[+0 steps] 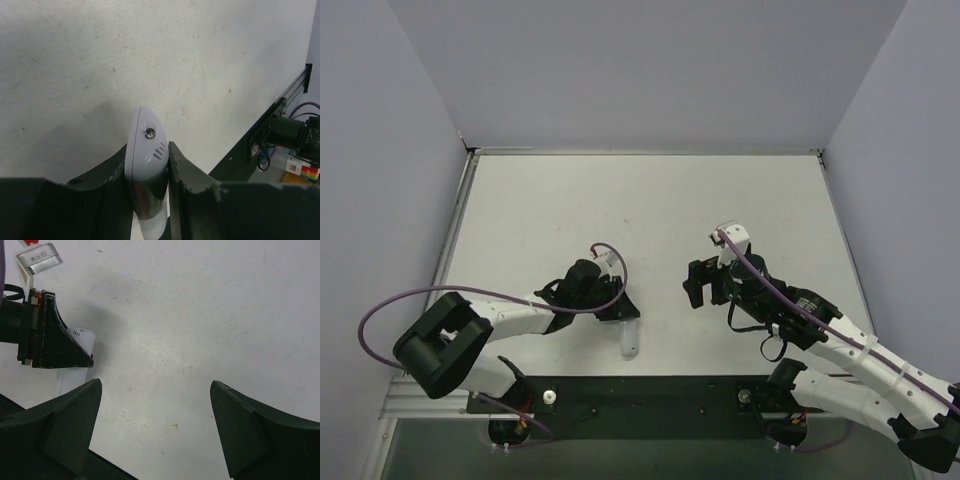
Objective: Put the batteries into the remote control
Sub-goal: Place the remote control at the center of the board.
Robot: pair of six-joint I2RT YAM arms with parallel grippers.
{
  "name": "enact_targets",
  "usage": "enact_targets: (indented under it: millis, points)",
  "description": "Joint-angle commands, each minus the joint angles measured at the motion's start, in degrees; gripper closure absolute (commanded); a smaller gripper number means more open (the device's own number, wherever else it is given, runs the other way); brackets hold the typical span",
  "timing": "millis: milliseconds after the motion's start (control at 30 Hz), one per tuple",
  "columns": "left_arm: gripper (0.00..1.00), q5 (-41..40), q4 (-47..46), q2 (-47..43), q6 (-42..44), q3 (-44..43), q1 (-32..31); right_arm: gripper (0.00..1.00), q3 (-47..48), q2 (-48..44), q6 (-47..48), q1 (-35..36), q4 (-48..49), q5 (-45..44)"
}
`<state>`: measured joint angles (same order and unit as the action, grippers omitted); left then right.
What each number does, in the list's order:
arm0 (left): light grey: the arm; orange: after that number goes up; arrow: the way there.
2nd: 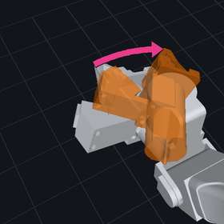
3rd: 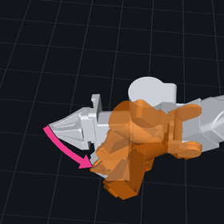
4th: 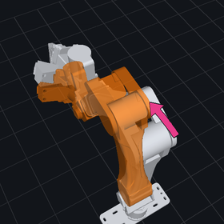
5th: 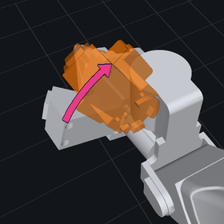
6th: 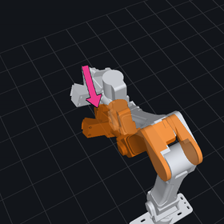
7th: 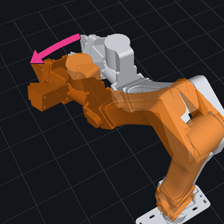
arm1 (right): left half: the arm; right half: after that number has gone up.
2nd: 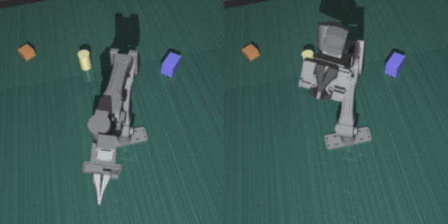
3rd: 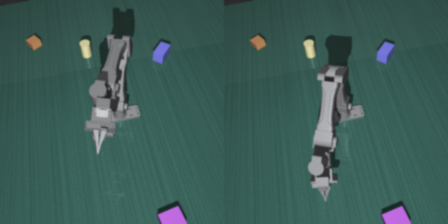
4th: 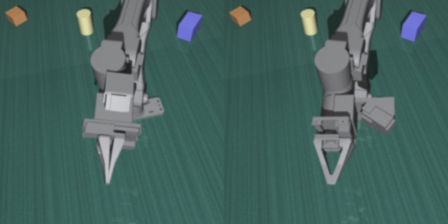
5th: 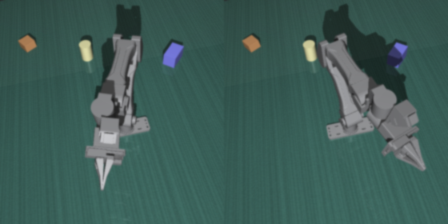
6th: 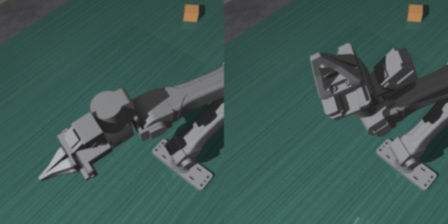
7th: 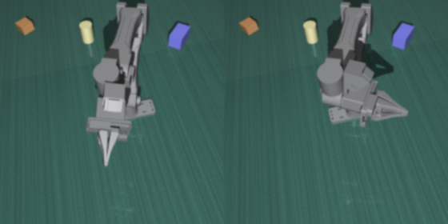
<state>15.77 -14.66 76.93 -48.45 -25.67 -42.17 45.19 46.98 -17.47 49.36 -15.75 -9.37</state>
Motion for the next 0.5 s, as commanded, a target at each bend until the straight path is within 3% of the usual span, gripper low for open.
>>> enact_targets:
  millis: [0, 33, 133, 167, 267, 467]
  points:
    - [0.89, 8.0, -4.2, 6.7, 4.1, -4.6, 0.3, 0.16, -1.8, -2.5, 0.5, -0.5, -1.8, -3.7]
    - [0.85, 8.0, -4.2, 8.5, 4.2, -5.0, 0.3, 0.16, -1.9, -2.7, 0.6, -0.6, -2.0, -3.9]
    - [0.64, 6.1, 0.0, 9.4, 5.5, -6.2, 0.8, 0.16, -2.2, -3.6, 0.9, -0.6, -2.9, -4.9]
    - [0.52, 5.1, 1.7, 9.0, 6.3, -6.5, 1.0, 0.16, -2.2, -3.7, 1.2, -0.8, -3.1, -5.9]
    - [0.33, -0.4, 9.1, 6.5, 8.0, -7.0, 2.2, 0.15, -2.3, -4.8, 1.7, -0.8, -4.3, -8.6]
    - [0.20, -9.4, 20.9, -1.3, 11.3, -6.0, 7.2, 0.14, -2.2, -6.5, 1.0, -0.9, -6.4, -15.5]
